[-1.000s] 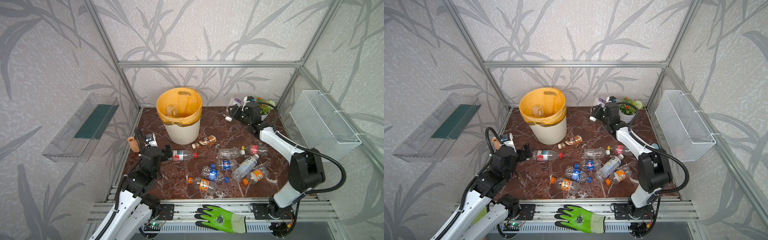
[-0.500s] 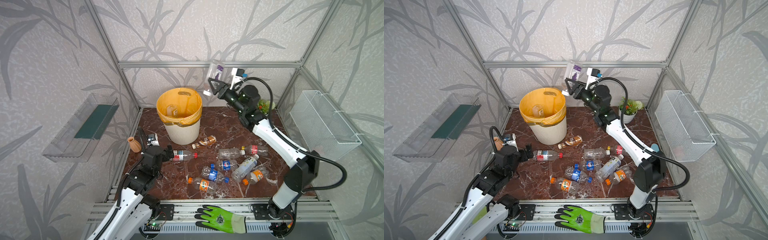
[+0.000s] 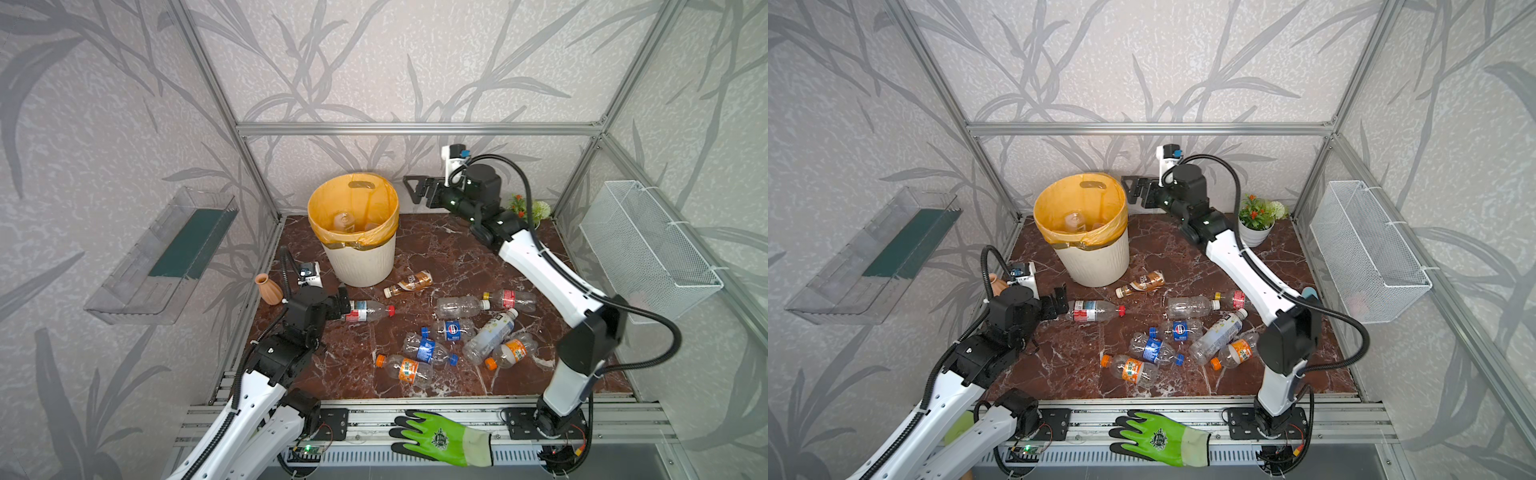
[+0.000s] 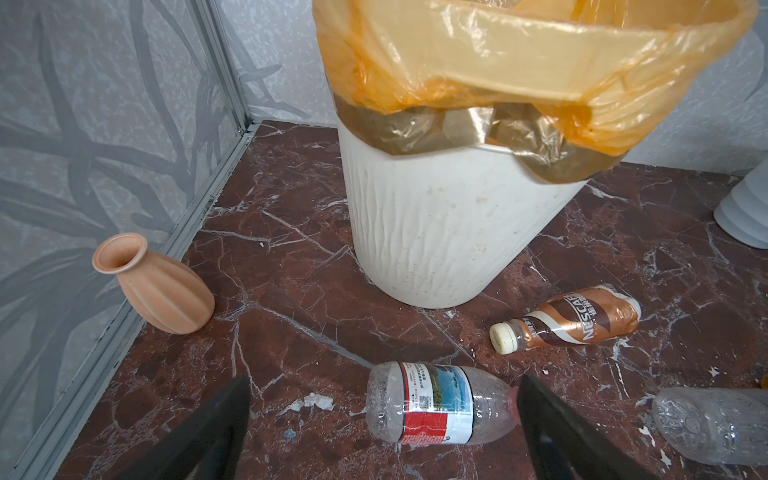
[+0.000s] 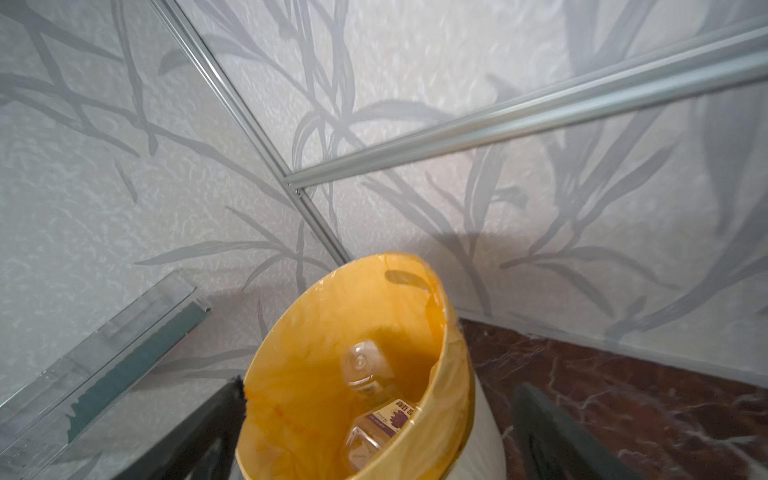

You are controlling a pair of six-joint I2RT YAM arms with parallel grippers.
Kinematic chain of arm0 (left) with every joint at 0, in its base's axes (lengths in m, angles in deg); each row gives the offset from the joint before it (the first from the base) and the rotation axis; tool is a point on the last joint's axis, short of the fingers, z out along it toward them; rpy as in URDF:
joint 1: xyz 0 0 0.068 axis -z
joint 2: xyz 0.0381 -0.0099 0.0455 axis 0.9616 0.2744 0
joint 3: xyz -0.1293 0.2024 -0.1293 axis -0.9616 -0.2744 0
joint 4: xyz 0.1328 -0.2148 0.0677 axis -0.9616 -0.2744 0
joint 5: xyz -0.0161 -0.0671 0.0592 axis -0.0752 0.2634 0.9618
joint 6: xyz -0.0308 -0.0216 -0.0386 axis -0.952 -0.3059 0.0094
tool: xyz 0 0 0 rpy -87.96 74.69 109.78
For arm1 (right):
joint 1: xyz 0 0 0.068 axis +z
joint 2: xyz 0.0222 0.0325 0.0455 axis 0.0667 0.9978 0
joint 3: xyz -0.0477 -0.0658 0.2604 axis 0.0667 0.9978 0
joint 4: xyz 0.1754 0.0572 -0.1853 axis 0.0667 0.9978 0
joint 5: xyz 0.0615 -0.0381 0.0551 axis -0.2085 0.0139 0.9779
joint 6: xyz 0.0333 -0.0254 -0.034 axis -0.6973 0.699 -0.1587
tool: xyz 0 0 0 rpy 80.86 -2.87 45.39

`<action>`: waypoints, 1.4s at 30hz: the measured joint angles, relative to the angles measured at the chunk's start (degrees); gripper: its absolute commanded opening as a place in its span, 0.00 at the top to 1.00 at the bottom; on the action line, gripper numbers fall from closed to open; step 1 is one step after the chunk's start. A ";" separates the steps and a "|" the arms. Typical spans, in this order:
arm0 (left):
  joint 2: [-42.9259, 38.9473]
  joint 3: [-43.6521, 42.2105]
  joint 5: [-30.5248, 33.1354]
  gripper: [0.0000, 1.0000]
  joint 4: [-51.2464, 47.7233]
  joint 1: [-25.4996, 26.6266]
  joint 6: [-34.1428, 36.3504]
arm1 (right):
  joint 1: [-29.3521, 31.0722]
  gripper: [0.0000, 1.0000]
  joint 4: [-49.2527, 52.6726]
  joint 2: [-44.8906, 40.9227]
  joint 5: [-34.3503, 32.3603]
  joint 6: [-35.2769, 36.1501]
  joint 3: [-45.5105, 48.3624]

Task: Throw the plastic bottles in the bin
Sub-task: 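Carry the grape-juice bottle over the bin and open the right gripper, then lower the right gripper onto the white-label tea bottle while the left arm reaches forward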

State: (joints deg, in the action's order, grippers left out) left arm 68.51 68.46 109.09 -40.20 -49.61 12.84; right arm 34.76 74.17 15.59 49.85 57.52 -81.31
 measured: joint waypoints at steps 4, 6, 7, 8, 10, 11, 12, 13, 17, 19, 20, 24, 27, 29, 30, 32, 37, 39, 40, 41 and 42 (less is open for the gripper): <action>0.81 0.44 0.55 0.01 0.37 2.03 1.44 | -3.15 0.00 -4.00 -13.60 -2.21 0.15 11.74; 1.33 0.63 1.27 0.01 0.66 3.74 2.19 | -5.05 0.00 -6.49 -19.12 -2.89 -0.11 18.67; 1.60 0.63 1.64 0.01 1.07 4.85 2.54 | -6.19 0.00 -7.41 -21.46 -2.99 -0.35 22.40; 1.97 0.63 1.90 0.01 1.38 5.97 2.99 | -7.43 0.00 -8.15 -23.41 -3.06 -0.63 26.21; 3.15 0.72 2.19 0.01 1.99 8.11 3.85 | -10.10 0.00 -8.63 -25.99 -2.99 -1.46 33.07; 4.00 0.87 2.27 0.01 2.34 9.09 4.44 | -11.26 0.00 -8.59 -26.86 -3.02 -1.70 36.50; 5.07 1.11 2.32 0.01 2.73 10.08 5.09 | -12.46 0.00 -8.52 -27.65 -2.95 -2.10 39.95; 6.05 1.33 2.32 0.01 2.93 10.88 5.66 | -13.51 0.00 -8.35 -28.37 -2.97 -2.56 43.04; 9.90 2.08 2.25 0.01 3.82 13.94 7.89 | -17.40 0.01 -7.06 -33.11 -3.32 -4.13 55.78; 11.34 2.14 2.21 0.01 4.33 15.23 8.72 | -19.15 0.01 -6.08 -35.87 -3.41 -5.22 60.00; 12.02 2.16 2.19 0.01 4.50 15.82 9.01 | -19.96 0.01 -5.51 -37.07 -3.54 -5.81 61.61; 14.62 2.21 2.21 0.01 5.22 17.62 9.73 | -22.08 0.01 -1.77 -40.39 -5.03 -8.72 65.13; 16.39 2.21 1.97 0.01 5.73 18.51 9.88 | -22.38 0.00 2.60 -41.70 -6.03 -10.45 66.01; 17.35 2.23 1.77 0.01 6.05 19.02 10.05 | -22.38 0.02 5.42 -42.40 -6.43 -11.63 66.27; 17.92 2.32 1.68 0.01 6.21 19.32 10.27 | -22.38 0.02 6.78 -42.80 -6.49 -12.13 66.49; 19.21 2.97 1.53 0.01 6.29 20.06 10.80 | -22.38 0.04 9.18 -43.52 -6.69 -13.29 66.97; 21.90 4.11 1.53 0.01 7.56 21.35 11.47 | -22.38 0.09 15.82 -44.74 -6.58 -15.61 67.69; 22.32 4.11 1.53 0.01 7.78 21.57 11.76 | -22.36 0.10 18.60 -44.74 -6.03 -16.31 67.69; 22.32 4.09 1.55 0.01 7.91 21.59 11.85 | -22.27 0.11 19.89 -44.72 -5.79 -16.52 67.67; 22.27 4.09 1.57 0.01 8.15 21.59 11.93 | -22.10 0.11 21.22 -44.72 -5.68 -16.76 67.67; 22.21 4.09 1.60 0.01 8.41 21.59 12.00 | -21.97 0.11 22.51 -44.65 -5.62 -16.98 67.65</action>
State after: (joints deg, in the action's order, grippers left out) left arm 90.72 72.55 110.69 -31.79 -28.01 24.84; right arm 12.79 96.68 -29.07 44.23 40.54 -13.67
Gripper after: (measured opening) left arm 0.991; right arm 0.893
